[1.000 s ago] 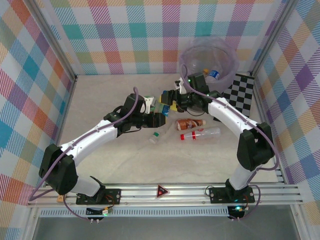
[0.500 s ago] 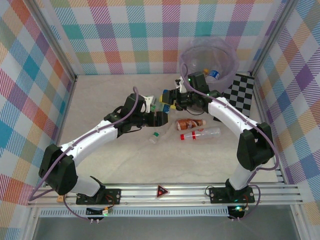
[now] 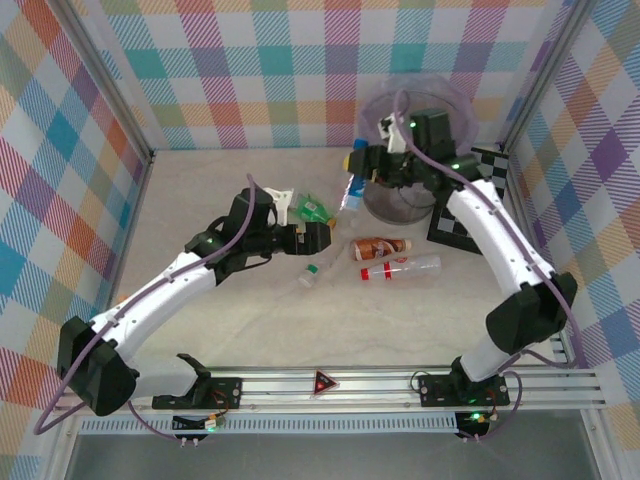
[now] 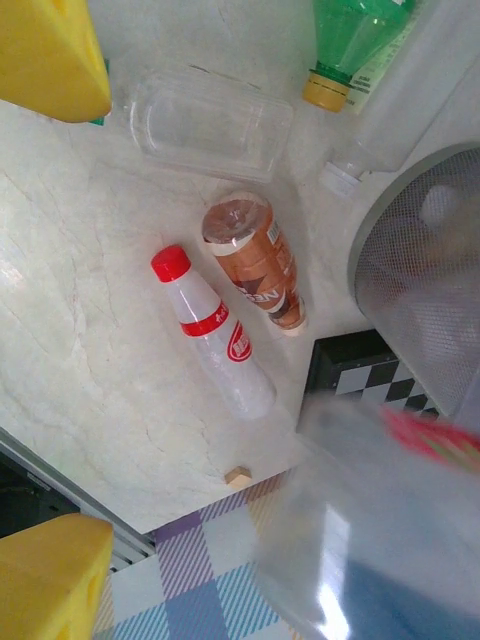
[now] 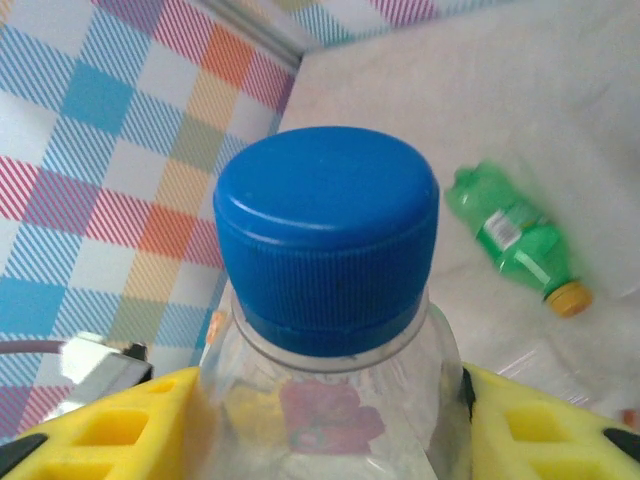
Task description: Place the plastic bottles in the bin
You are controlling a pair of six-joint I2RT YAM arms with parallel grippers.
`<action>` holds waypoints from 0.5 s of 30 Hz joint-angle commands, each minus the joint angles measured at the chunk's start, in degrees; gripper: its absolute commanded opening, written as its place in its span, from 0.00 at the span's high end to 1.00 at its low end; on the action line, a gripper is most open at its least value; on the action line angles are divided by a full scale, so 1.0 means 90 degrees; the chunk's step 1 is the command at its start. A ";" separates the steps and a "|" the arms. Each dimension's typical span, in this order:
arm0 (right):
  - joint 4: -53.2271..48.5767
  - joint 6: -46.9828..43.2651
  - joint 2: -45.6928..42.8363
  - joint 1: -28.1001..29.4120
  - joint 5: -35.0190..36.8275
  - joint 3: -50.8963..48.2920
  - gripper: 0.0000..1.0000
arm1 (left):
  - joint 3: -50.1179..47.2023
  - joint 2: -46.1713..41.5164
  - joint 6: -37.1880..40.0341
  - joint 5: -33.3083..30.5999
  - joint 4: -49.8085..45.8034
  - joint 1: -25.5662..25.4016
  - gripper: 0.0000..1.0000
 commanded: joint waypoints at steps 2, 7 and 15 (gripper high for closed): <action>-0.0618 -0.0726 -0.0330 -0.0348 0.0311 0.0758 0.55 | -0.0221 -0.0295 0.0063 -0.0329 -0.0236 -0.0054 0.00; -0.0778 -0.0874 -0.0252 -0.0854 0.0652 0.1736 0.55 | -0.0310 -0.0200 -0.0307 -0.1269 -0.0662 -0.0057 0.00; -0.0719 -0.1289 0.0546 -0.1554 0.1319 0.2950 0.55 | -0.0690 -0.0064 -0.0592 -0.1456 -0.0711 -0.0050 0.00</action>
